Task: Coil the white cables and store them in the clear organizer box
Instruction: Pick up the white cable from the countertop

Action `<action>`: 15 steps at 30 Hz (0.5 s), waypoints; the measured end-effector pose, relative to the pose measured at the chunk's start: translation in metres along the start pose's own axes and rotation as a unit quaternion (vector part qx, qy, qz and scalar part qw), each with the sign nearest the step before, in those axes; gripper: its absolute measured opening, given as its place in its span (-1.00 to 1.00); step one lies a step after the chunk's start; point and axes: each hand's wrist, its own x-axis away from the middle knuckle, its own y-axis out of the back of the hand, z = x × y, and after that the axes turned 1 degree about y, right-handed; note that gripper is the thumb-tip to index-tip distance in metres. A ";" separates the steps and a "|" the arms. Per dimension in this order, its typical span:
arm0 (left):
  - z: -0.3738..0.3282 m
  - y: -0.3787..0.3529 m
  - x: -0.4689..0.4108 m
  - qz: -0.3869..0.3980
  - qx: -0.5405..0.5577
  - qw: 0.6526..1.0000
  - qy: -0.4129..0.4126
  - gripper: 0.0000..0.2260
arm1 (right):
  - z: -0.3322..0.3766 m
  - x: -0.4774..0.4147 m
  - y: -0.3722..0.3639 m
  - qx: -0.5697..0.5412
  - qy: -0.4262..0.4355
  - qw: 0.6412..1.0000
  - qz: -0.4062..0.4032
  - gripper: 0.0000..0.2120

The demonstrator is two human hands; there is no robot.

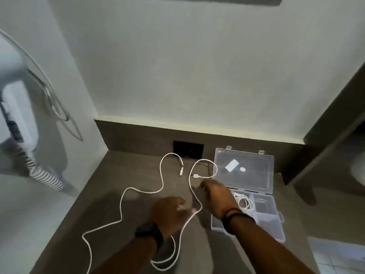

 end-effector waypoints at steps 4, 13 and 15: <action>0.021 -0.045 -0.020 0.122 0.019 0.992 -0.009 -0.49 | -0.014 -0.019 -0.052 0.092 0.010 0.982 0.164 -0.76; 0.071 -0.035 -0.060 0.043 0.150 0.986 -0.065 -0.70 | -0.009 -0.046 -0.043 0.139 0.069 0.982 0.107 -0.73; 0.075 -0.011 -0.073 -0.010 0.247 0.969 -0.008 -0.70 | 0.002 -0.053 -0.019 0.031 0.051 0.995 0.076 -0.87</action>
